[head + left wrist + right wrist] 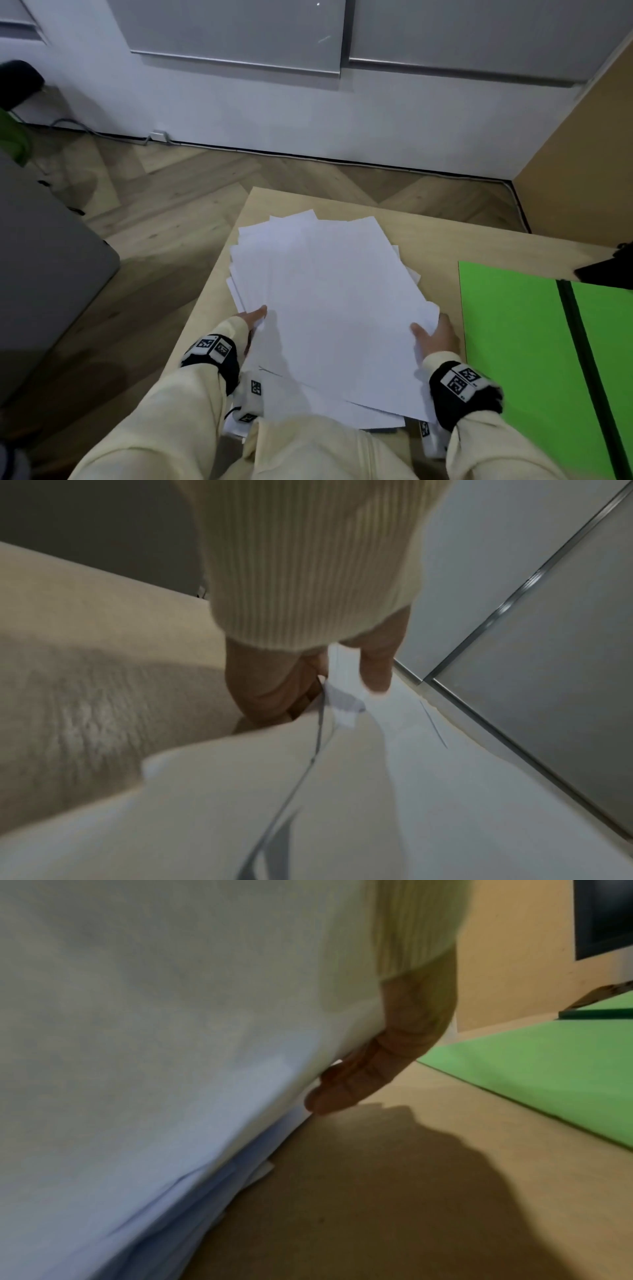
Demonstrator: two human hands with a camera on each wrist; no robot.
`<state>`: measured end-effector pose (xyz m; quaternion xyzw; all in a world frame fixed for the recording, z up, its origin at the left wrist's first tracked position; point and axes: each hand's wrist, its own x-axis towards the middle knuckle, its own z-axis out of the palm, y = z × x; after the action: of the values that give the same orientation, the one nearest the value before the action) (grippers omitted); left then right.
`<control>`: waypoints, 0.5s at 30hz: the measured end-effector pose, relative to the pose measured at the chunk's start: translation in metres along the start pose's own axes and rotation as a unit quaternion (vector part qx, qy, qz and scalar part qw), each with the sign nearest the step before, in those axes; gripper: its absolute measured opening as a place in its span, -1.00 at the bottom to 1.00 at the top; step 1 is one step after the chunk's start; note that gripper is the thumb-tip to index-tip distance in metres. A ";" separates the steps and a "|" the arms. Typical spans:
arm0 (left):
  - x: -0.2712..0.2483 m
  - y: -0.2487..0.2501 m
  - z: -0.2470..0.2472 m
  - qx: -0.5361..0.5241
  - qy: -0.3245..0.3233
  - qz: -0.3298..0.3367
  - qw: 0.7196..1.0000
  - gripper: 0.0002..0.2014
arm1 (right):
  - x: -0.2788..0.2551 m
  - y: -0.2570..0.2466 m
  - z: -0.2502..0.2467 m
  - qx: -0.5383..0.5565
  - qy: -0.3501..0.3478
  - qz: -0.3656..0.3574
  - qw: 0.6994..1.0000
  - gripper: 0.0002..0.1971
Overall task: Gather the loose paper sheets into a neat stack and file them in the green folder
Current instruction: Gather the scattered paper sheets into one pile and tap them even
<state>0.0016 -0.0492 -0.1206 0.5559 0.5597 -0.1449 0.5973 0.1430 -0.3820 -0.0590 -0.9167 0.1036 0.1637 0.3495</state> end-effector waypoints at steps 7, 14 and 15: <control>-0.021 0.015 0.007 0.241 0.083 0.001 0.967 -0.24 | 0.015 -0.005 -0.007 -0.120 -0.162 -0.008 0.979 -0.41; -0.020 0.018 0.005 0.274 0.097 0.015 0.957 -0.38 | 0.041 -0.008 -0.024 0.138 0.118 0.004 0.983 -0.62; -0.020 0.018 0.006 0.281 0.095 0.010 0.955 -0.40 | 0.043 -0.007 -0.023 0.155 0.133 0.022 0.979 -0.60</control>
<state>0.0124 -0.0569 -0.0963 0.7181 0.5451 -0.2365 0.3623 0.1900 -0.3961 -0.0546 -0.8626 0.1936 0.0298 0.4664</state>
